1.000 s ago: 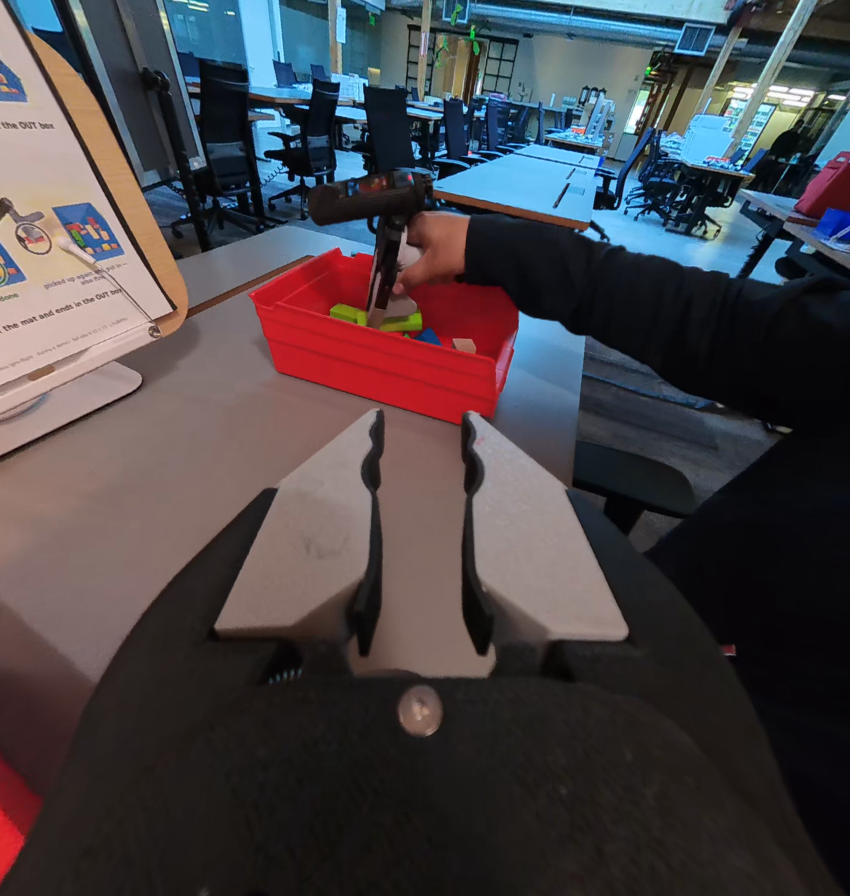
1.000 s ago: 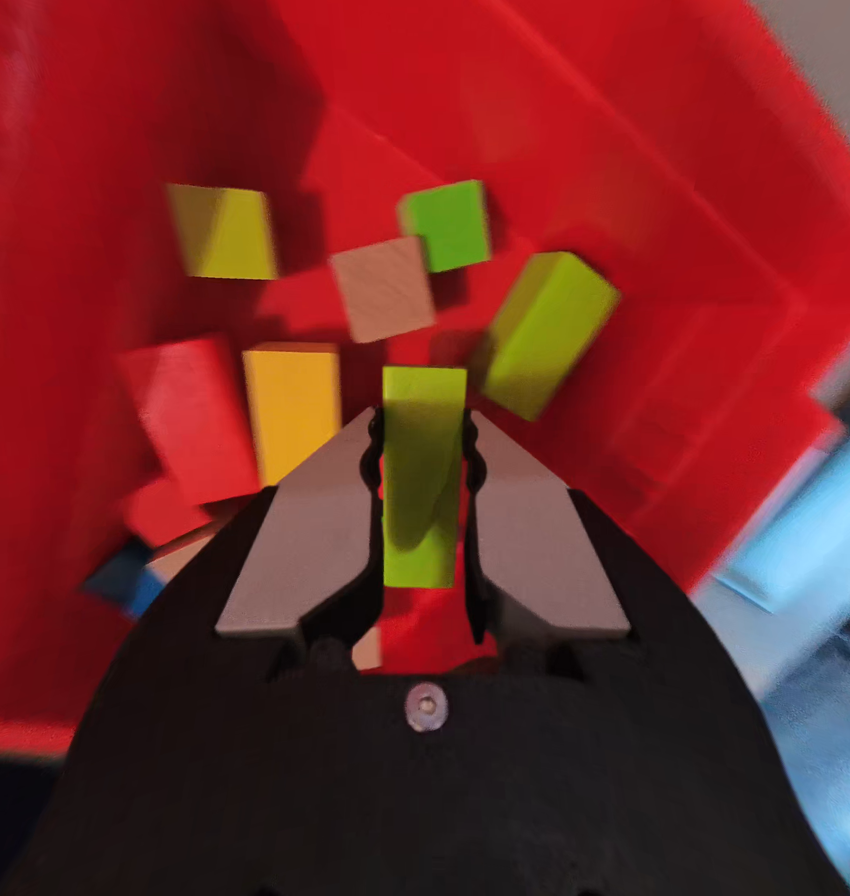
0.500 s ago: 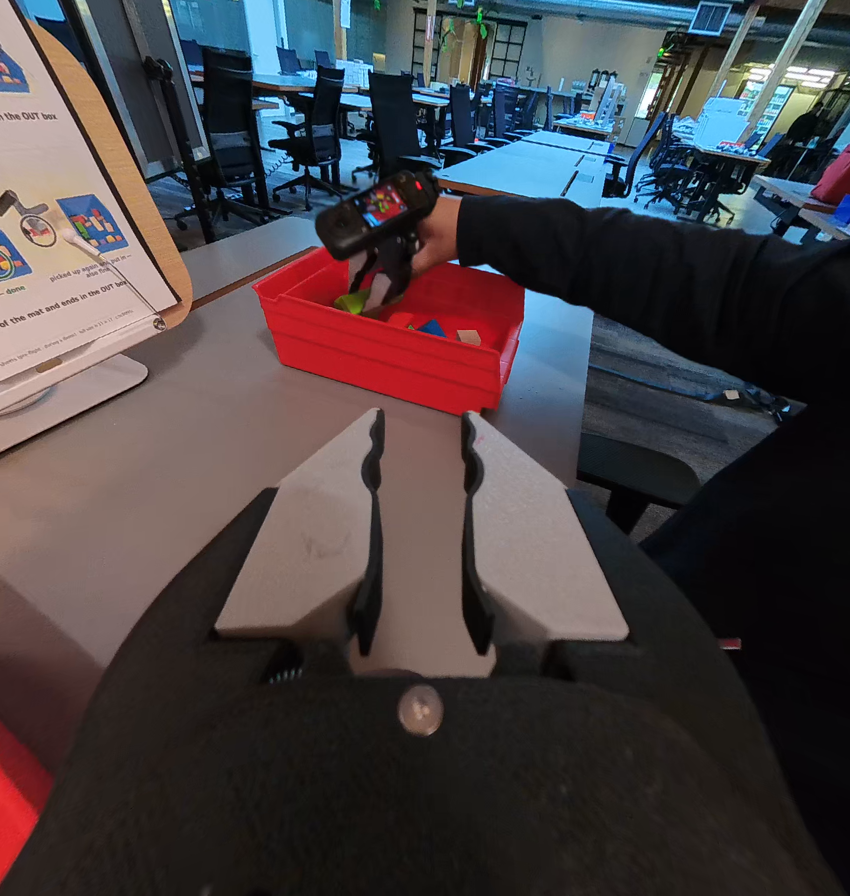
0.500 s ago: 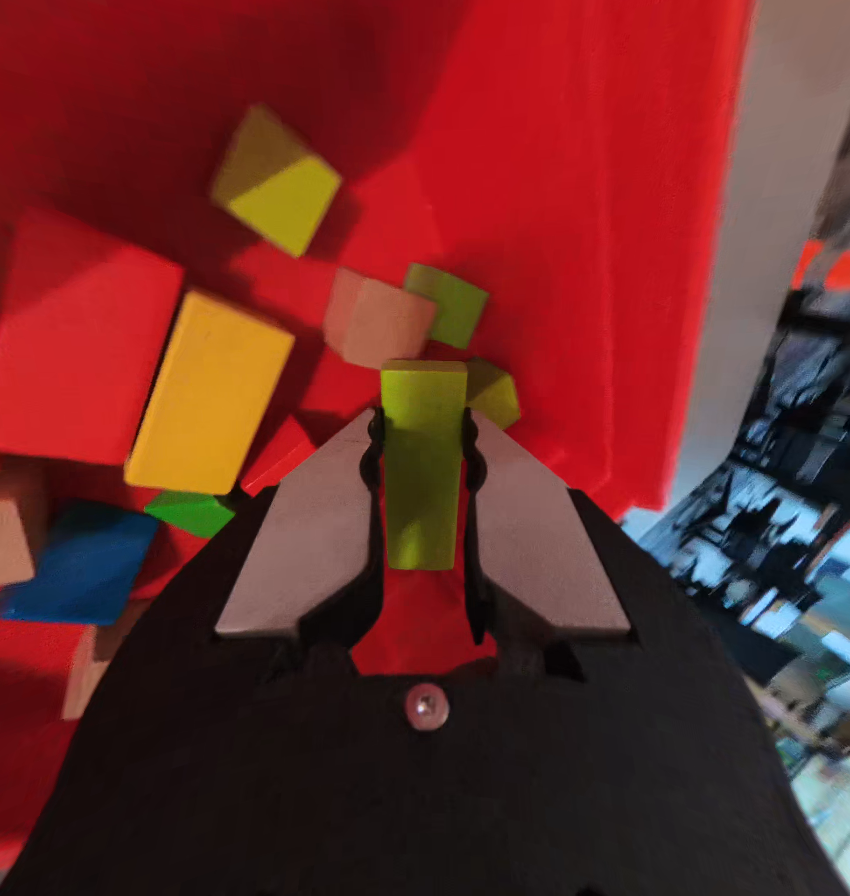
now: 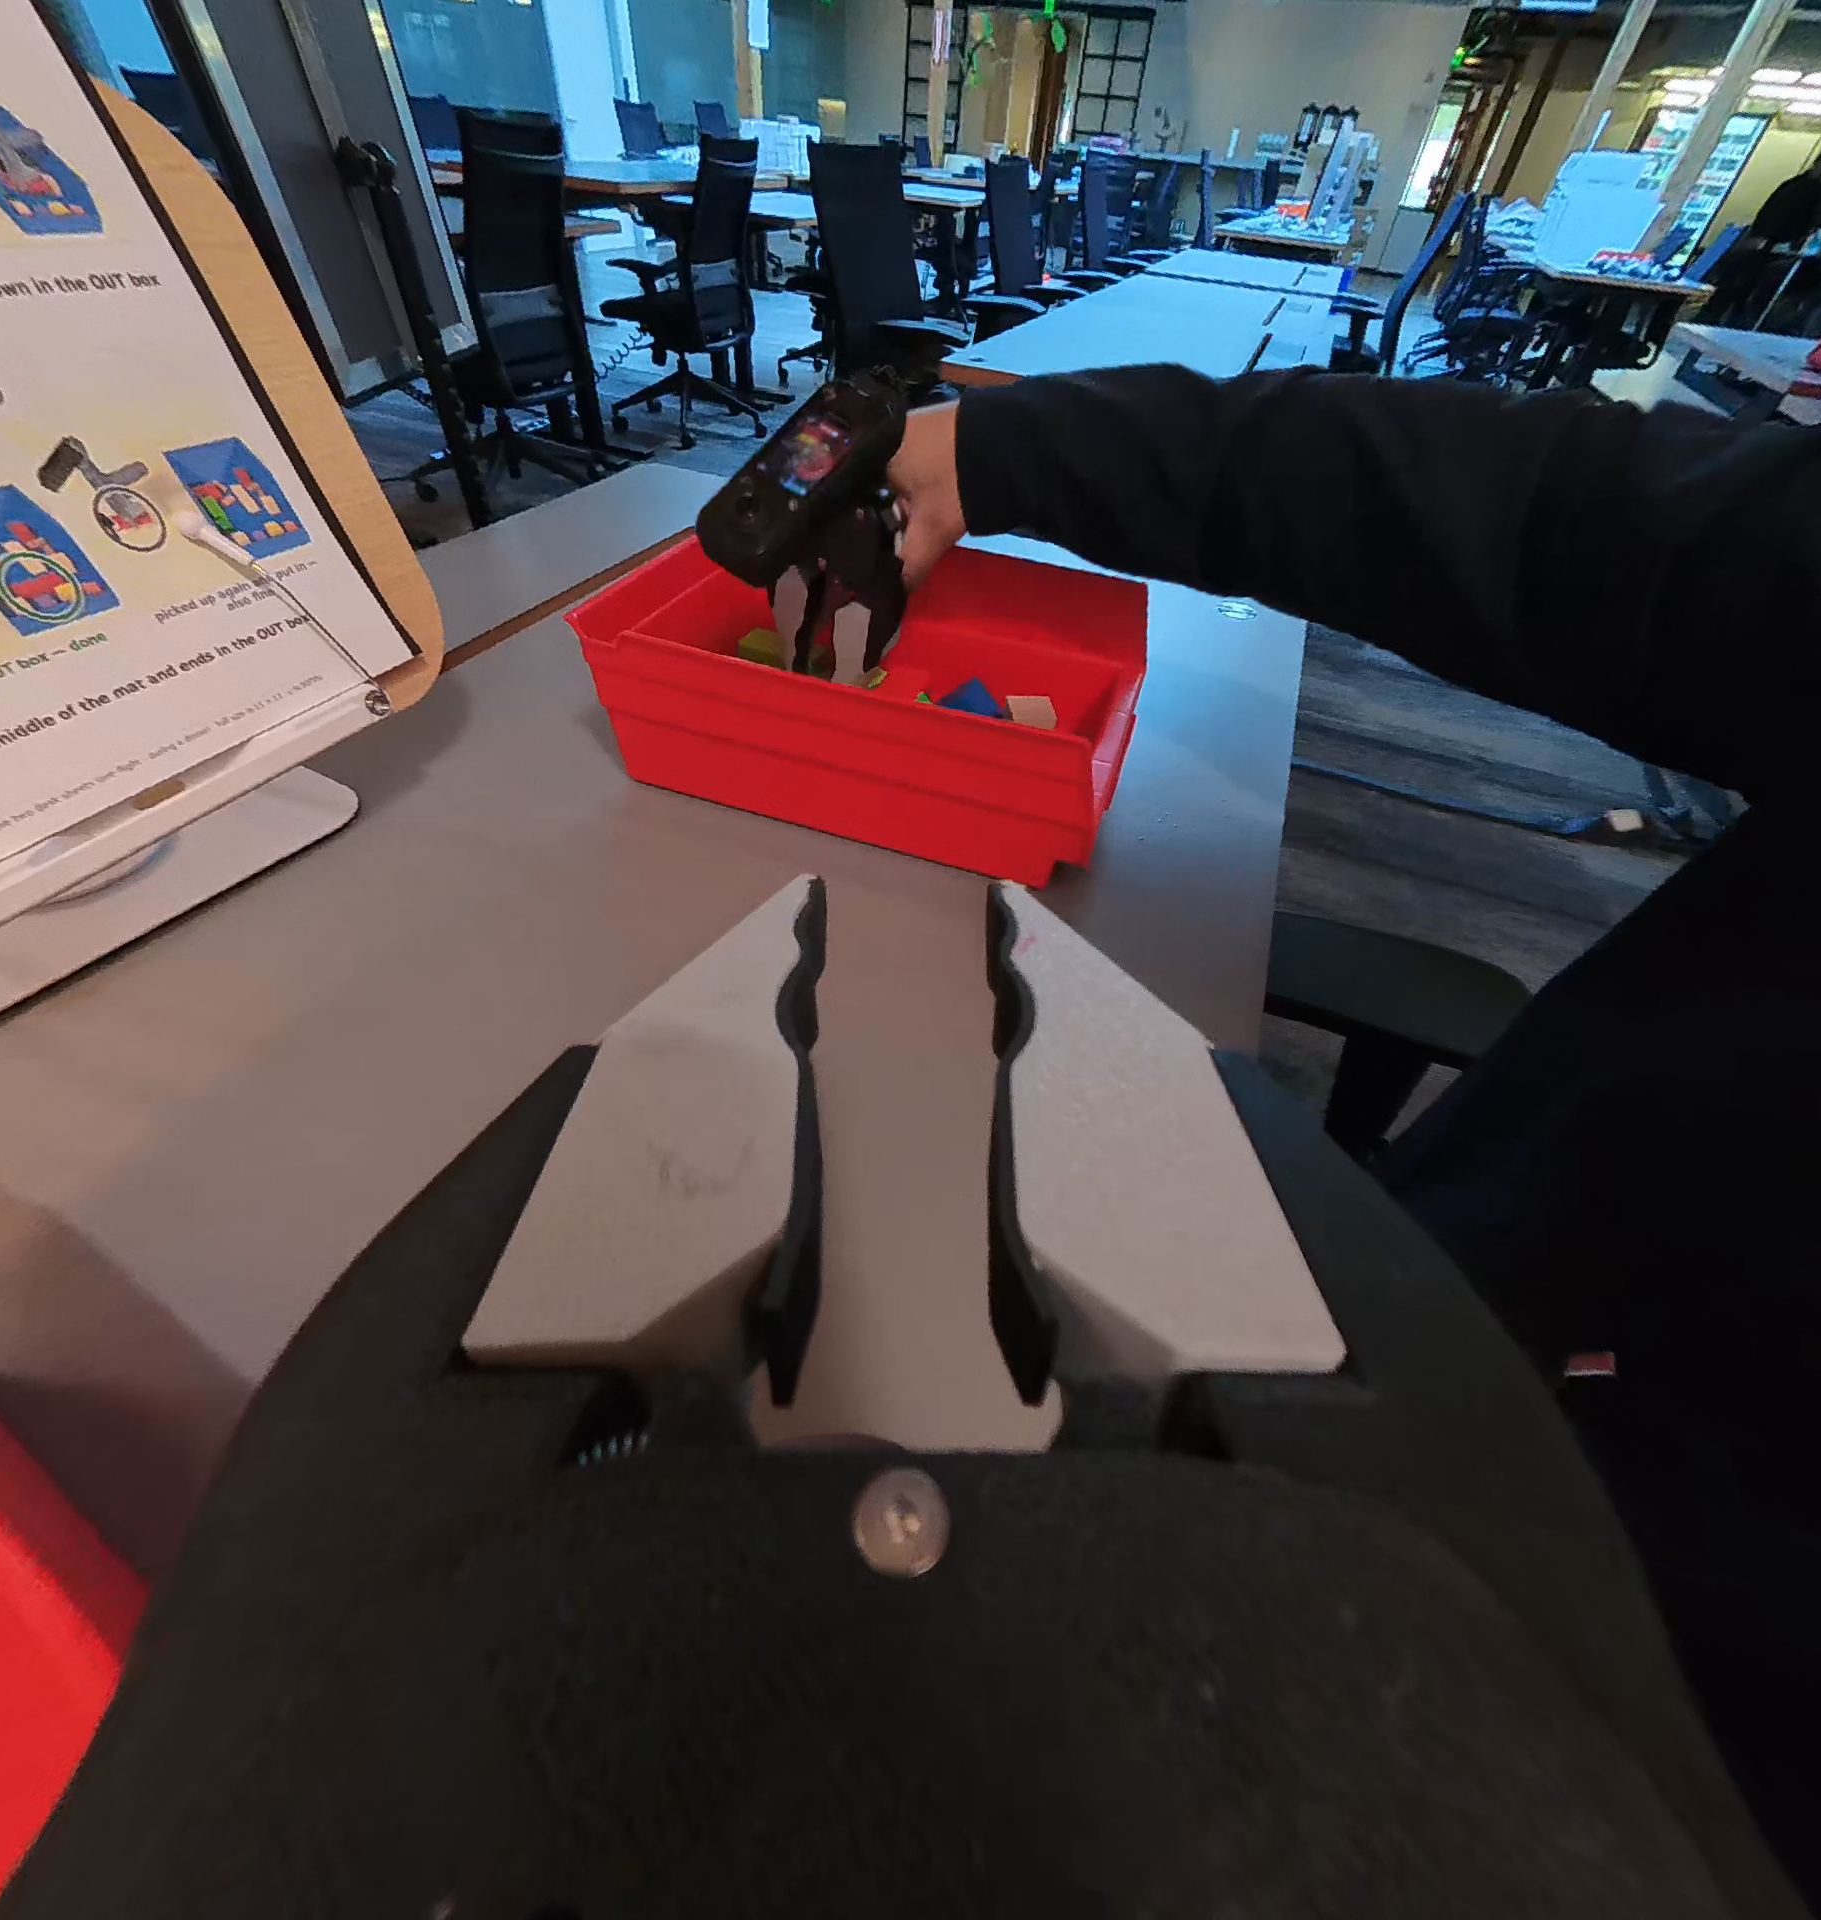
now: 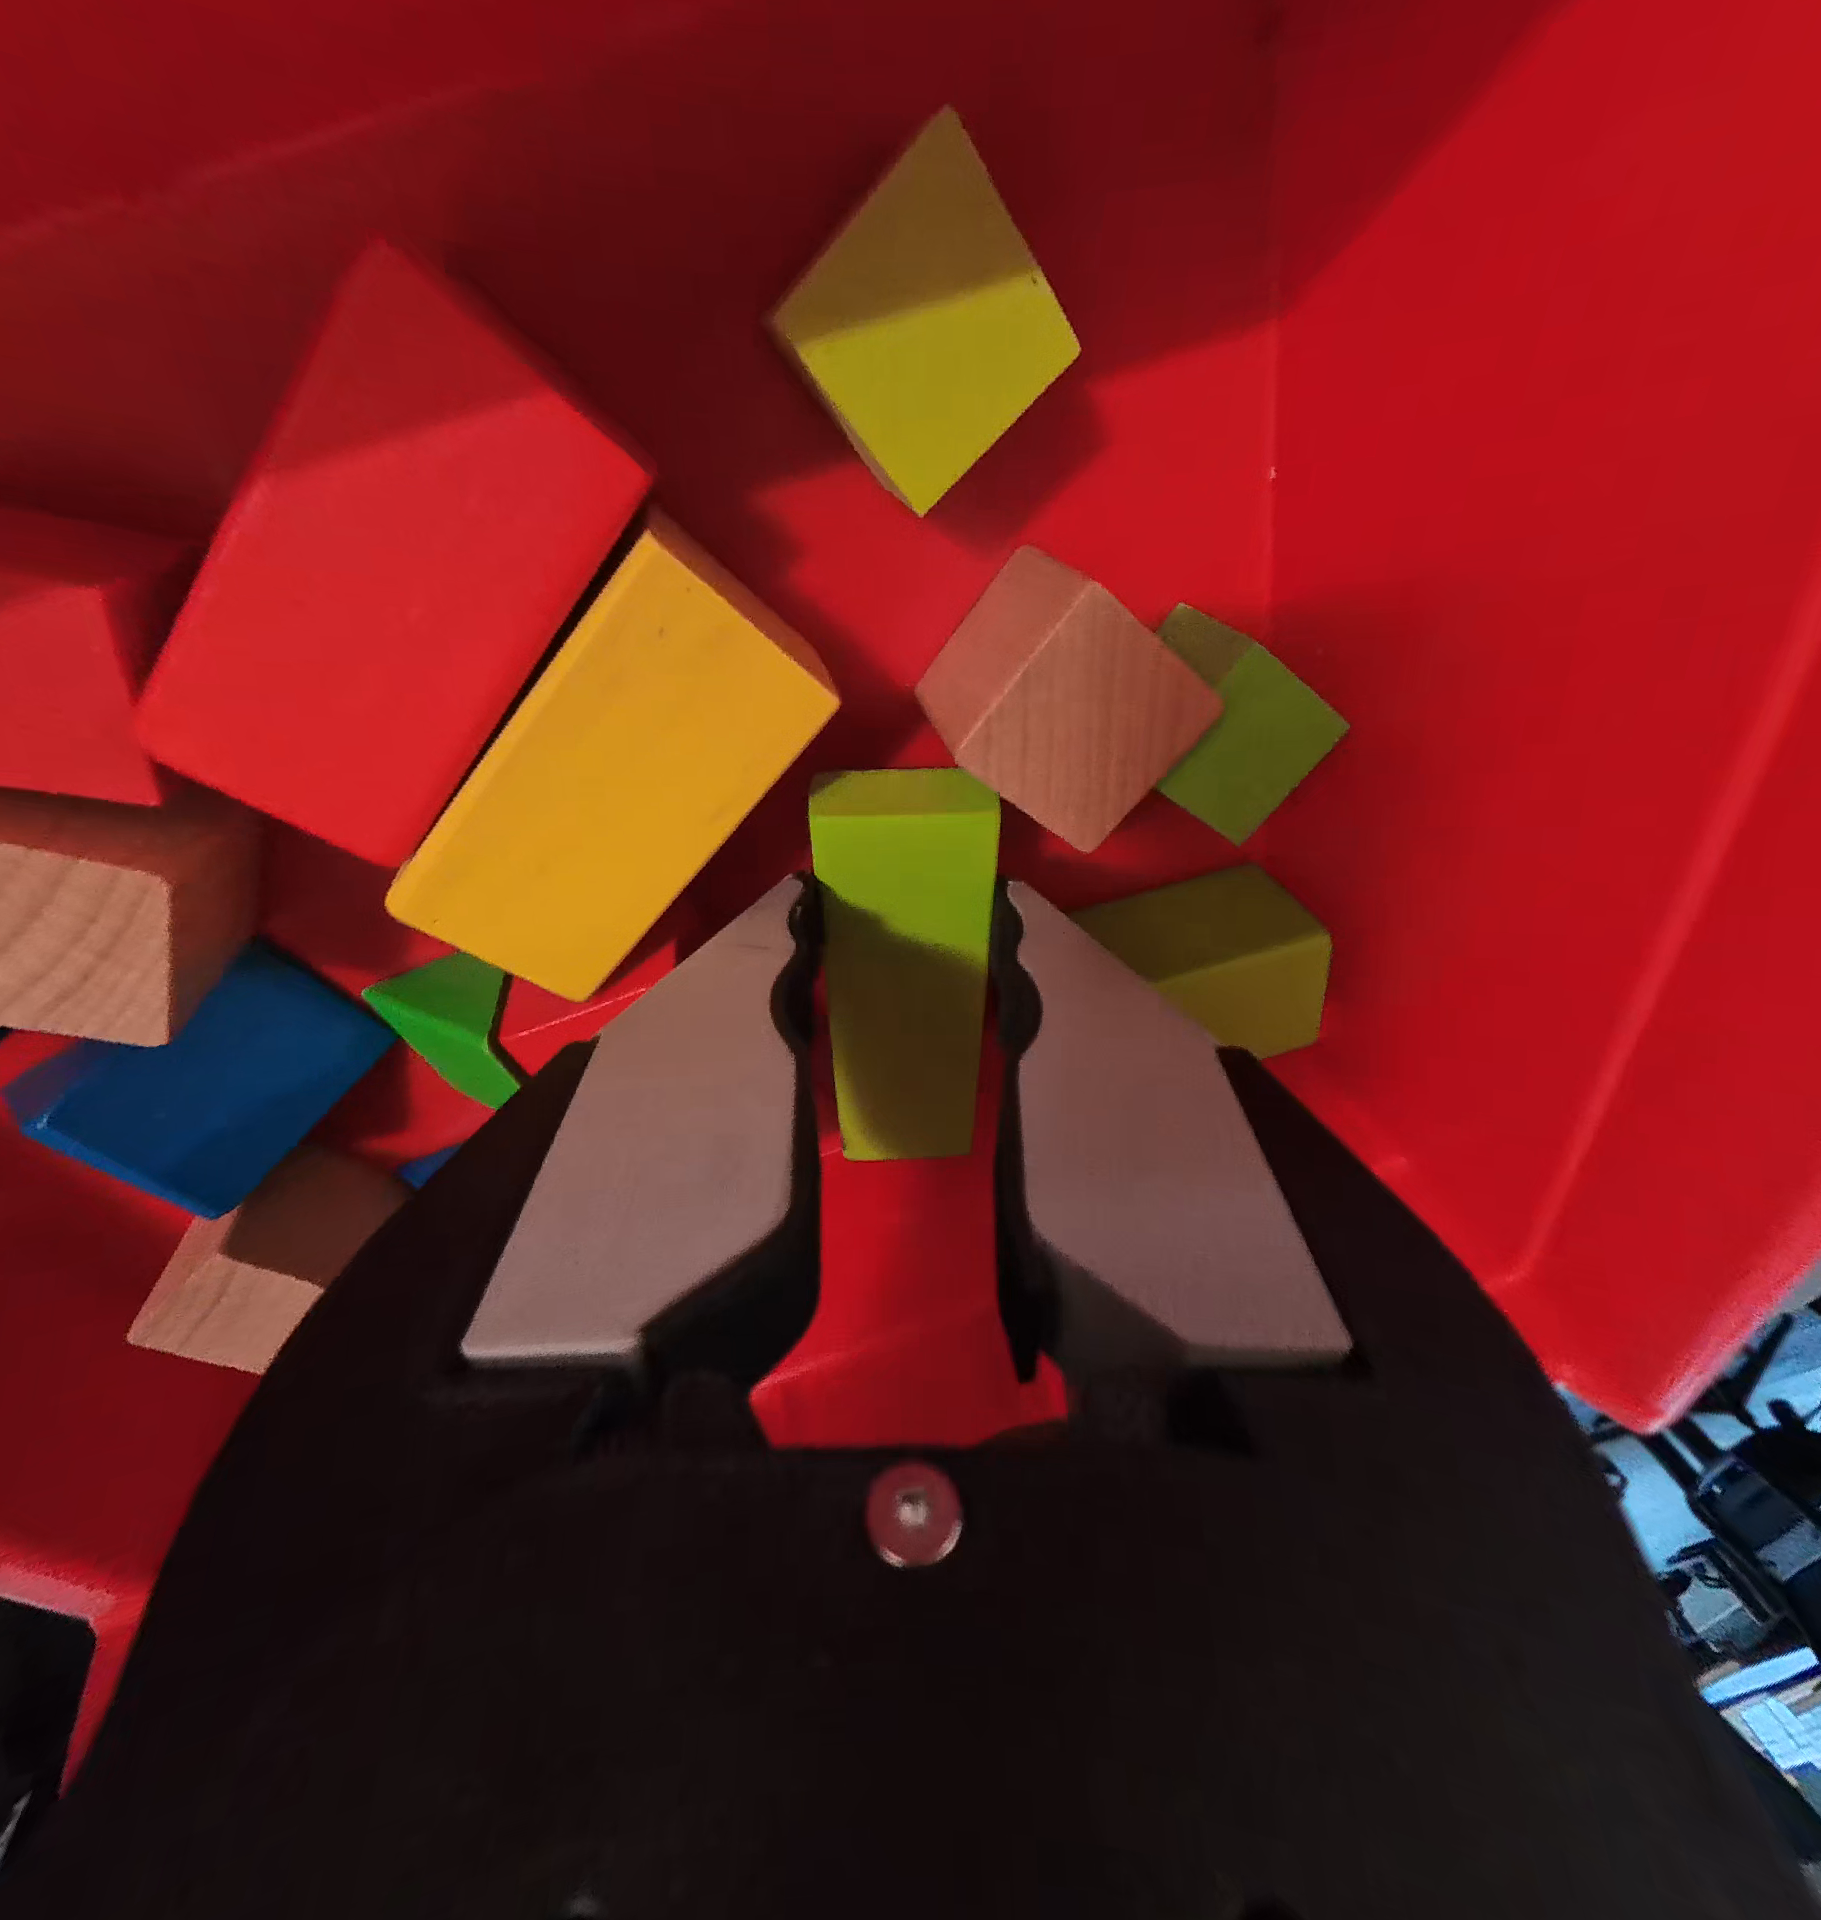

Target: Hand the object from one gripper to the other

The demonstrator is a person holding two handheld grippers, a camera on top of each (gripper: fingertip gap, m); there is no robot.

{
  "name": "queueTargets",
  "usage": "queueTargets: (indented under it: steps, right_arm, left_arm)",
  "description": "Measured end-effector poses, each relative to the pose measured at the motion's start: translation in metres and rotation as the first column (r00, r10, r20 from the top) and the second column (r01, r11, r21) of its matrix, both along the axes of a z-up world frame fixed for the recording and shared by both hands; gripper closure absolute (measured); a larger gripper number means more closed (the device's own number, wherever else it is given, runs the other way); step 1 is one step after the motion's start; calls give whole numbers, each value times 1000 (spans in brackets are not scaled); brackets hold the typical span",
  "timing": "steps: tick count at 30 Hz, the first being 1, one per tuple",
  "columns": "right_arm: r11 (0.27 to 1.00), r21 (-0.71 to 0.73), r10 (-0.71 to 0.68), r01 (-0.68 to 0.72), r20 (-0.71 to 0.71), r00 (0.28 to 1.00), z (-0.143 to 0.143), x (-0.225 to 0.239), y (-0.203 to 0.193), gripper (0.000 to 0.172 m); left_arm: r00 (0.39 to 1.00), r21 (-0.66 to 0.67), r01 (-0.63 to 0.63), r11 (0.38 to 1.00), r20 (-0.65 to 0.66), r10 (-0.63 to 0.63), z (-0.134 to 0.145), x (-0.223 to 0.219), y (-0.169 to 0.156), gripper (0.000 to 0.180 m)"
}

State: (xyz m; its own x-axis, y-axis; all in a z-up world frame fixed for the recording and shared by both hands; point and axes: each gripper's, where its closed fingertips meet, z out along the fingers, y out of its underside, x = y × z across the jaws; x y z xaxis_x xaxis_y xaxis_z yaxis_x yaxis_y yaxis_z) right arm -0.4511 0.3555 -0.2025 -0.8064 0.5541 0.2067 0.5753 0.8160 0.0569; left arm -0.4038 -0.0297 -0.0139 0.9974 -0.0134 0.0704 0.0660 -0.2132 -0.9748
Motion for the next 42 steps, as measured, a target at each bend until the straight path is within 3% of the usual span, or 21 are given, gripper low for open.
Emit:
queueTargets:
  steps: [5, 9, 15, 18, 23, 28, 33, 37, 42]
  right_arm:
    - [998, 11, -59, 59, -46, 997, 8, -4, 4, 126]
    - [995, -89, -72, 56, -194, 978, 46, -9, -10, 123]
    - [936, -352, -168, -30, -519, 838, 129, 9, -70, 125]
    - [889, -453, -244, -58, -578, 778, 147, 39, -102, 117]
    - [874, -484, -309, -35, -610, 730, 134, 99, -135, 109]
    - [891, -452, -309, -39, -669, 676, 111, 139, -154, 109]
    - [826, -559, -417, -66, -686, 596, 103, 125, -169, 95]
    - [777, -596, -389, -201, -707, 590, 103, 116, -192, 86]
    - [790, -611, -447, -53, -633, 632, 102, 97, -174, 74]
  left_arm:
    - [1000, 8, 3, 1000, 22, -3, 0, -4, -1, 154]
    - [999, -6, -20, 1000, 36, 21, -4, -12, -3, 153]
    - [991, 34, -100, 994, 93, 97, 6, -28, -23, 147]
    - [982, 43, -157, 987, 116, 151, 10, -39, -37, 144]
    - [952, -17, -270, 963, 145, 270, -2, -41, -78, 137]
    - [886, -162, -434, 886, 102, 453, -49, -32, -146, 136]
    - [813, -164, -547, 821, 128, 567, -89, -28, -187, 136]
    - [840, -66, -536, 842, 62, 539, -99, -19, -186, 134]
    - [859, -44, -509, 859, -80, 505, -127, -13, -208, 132]
